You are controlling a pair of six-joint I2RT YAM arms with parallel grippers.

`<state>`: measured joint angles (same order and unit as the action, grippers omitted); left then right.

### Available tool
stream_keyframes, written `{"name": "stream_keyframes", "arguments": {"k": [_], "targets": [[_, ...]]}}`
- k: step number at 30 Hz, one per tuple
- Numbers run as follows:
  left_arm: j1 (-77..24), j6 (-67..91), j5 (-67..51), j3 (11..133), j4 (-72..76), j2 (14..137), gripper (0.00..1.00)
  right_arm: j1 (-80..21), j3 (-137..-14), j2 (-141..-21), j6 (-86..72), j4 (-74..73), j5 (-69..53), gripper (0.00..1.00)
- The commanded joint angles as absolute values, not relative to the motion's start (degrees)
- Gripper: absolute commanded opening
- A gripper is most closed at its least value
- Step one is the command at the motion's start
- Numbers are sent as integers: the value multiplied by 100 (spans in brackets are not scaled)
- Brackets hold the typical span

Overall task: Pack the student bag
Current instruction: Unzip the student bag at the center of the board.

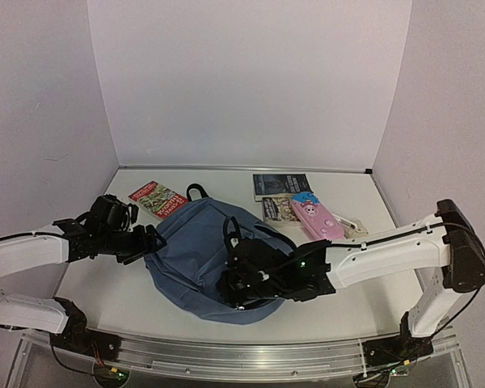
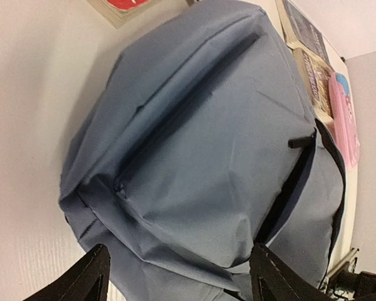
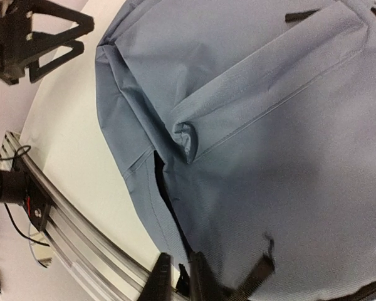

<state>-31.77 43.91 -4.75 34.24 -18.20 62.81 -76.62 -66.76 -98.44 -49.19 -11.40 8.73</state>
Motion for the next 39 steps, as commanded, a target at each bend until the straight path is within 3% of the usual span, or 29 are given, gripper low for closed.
{"name": "stream_keyframes", "arguments": {"k": [1, 4, 7, 13, 18, 33, 39], "targets": [[-3328, 4518, -1230, 3001, -709, 6074, 77, -7690, -7145, -10081, -4684, -839, 715, 40], [-3548, 4638, -1361, 2886, -243, 6132, 78, -7690, -7091, -9890, -4739, -816, 894, 63], [-3884, 4731, -1358, 2922, 53, 6326, 79, -7652, -6820, -9559, -4928, -859, 1184, 73], [-4502, 4762, -1550, 3147, 847, 6984, 78, -7353, -6114, -9063, -5189, -878, 1049, 79], [-4751, 4655, -1959, 3408, 1200, 7674, 72, -7234, -5834, -9160, -5370, -791, 730, 78], [-5267, 4652, -2123, 3802, 1389, 8449, 57, -7233, -5683, -9801, -5455, -153, 305, 42], [-5437, 4552, -2457, 3813, 1324, 8462, 57, -7233, -5602, -9663, -5492, -125, 184, 0]]}}
